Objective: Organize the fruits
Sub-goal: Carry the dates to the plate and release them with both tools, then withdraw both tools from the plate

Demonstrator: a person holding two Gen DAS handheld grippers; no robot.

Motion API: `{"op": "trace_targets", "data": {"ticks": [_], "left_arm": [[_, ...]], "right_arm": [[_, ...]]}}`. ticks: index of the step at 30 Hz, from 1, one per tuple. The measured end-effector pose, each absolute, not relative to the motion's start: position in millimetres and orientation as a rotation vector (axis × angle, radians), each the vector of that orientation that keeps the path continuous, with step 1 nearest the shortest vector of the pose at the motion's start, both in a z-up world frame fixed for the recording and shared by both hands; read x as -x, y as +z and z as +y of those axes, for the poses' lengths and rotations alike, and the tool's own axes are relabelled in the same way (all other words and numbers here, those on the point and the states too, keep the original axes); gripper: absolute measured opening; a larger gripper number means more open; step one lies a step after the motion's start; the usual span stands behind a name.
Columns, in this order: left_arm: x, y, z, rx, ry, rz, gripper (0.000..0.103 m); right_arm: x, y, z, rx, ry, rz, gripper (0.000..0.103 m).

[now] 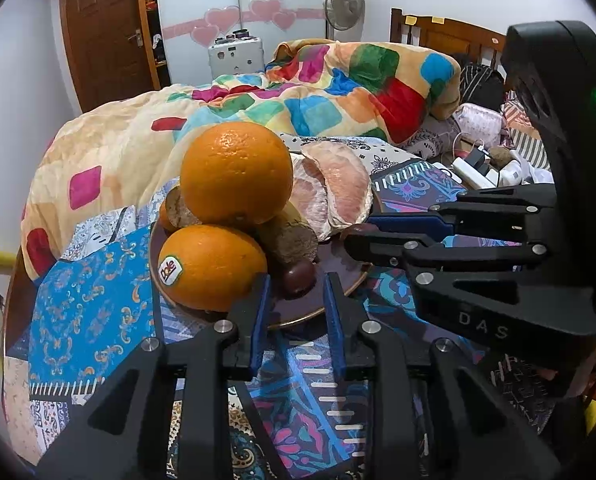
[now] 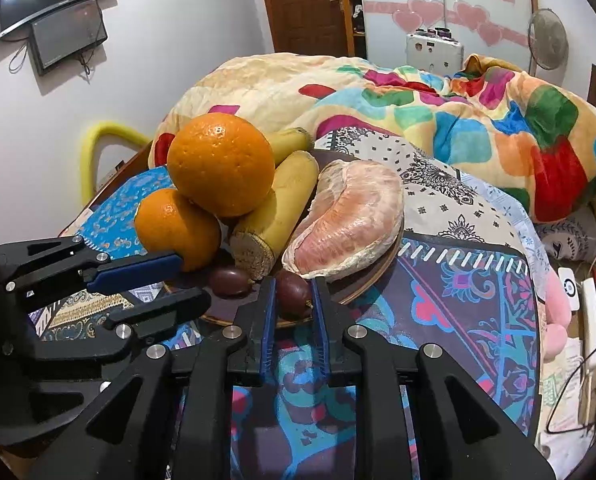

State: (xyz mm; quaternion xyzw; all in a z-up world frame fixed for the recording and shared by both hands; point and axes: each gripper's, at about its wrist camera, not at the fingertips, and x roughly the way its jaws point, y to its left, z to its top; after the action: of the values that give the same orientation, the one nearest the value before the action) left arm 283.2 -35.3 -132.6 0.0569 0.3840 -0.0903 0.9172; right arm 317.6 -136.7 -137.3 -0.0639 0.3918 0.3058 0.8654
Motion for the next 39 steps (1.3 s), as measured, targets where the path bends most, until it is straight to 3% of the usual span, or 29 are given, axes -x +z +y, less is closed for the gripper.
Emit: {"op": "trace_targets", "data": {"ticks": [4, 15, 29, 35, 37, 39], "left_arm": [[-280.6, -131.8, -34.5, -0.114, -0.177, 0.784, 0.027], [-239.3, -92.5, -27.1, -0.056, -0.158, 0.701, 0.027], [-82.4, 21.2, -17.4, 0.011, -0.114, 0.378, 0.031], [-5.5, 46.9, -15.4, 0.022, -0.067, 0.211, 0.05], [12.3, 50.7, -16.0, 0.015, -0.056, 0.179, 0.053], [23.5, 52.6, -15.8, 0.015, -0.057, 0.167, 0.06]], "right_arm": [[-316.5, -134.4, -139.0, 0.12, 0.64, 0.816, 0.029], [-272.8, -91.8, -158.7, 0.114, 0.616, 0.706, 0.03], [-129.0, 13.1, -196.1, 0.067, 0.548, 0.35, 0.031], [-73.7, 32.4, -201.9, 0.053, 0.506, 0.222, 0.047], [-59.5, 34.4, -202.0, 0.056, 0.482, 0.183, 0.06], [-46.6, 34.9, -201.6, 0.053, 0.463, 0.145, 0.067]]}}
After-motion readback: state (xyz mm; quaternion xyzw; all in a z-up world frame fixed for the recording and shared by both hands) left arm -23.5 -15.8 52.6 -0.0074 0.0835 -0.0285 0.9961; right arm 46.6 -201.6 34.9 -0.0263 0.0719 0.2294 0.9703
